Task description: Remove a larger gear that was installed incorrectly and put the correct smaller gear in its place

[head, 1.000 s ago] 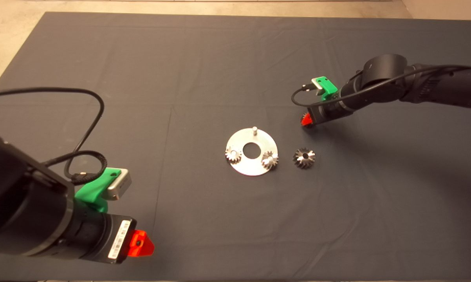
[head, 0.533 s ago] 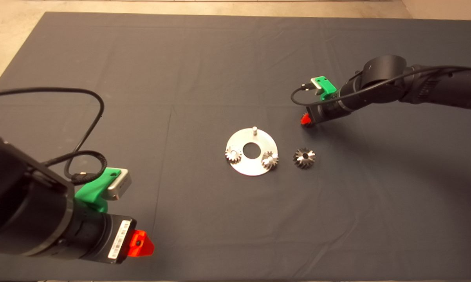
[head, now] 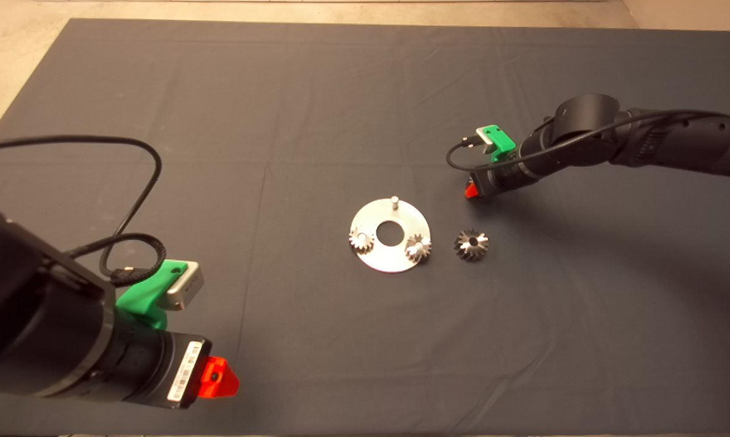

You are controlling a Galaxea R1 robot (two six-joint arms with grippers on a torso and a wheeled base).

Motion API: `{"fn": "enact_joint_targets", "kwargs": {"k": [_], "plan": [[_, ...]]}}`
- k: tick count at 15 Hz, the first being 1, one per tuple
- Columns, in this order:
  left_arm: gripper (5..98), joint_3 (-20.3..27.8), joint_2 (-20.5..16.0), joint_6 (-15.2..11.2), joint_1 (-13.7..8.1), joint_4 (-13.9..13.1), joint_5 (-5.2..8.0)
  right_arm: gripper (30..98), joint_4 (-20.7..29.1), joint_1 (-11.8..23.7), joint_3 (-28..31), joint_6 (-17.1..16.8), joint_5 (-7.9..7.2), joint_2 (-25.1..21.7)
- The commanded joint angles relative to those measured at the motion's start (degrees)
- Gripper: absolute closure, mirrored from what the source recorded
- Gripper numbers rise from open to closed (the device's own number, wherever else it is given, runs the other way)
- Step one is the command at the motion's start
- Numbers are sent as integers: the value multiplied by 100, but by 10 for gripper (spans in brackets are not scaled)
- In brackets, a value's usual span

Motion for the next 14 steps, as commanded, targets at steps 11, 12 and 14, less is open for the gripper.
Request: {"fn": "enact_joint_targets", "kwargs": {"k": [11, 12, 14], "plan": [[59, 98, -13, -34, -39, 5, 23, 880, -248, 129, -40, -290, -4, 62], [59, 98, -13, -34, -40, 5, 23, 886, -239, 135, -40, -290, -13, 53], [59, 98, -13, -34, -40, 5, 23, 890, -198, 195, 81, -255, -31, 29]]}}
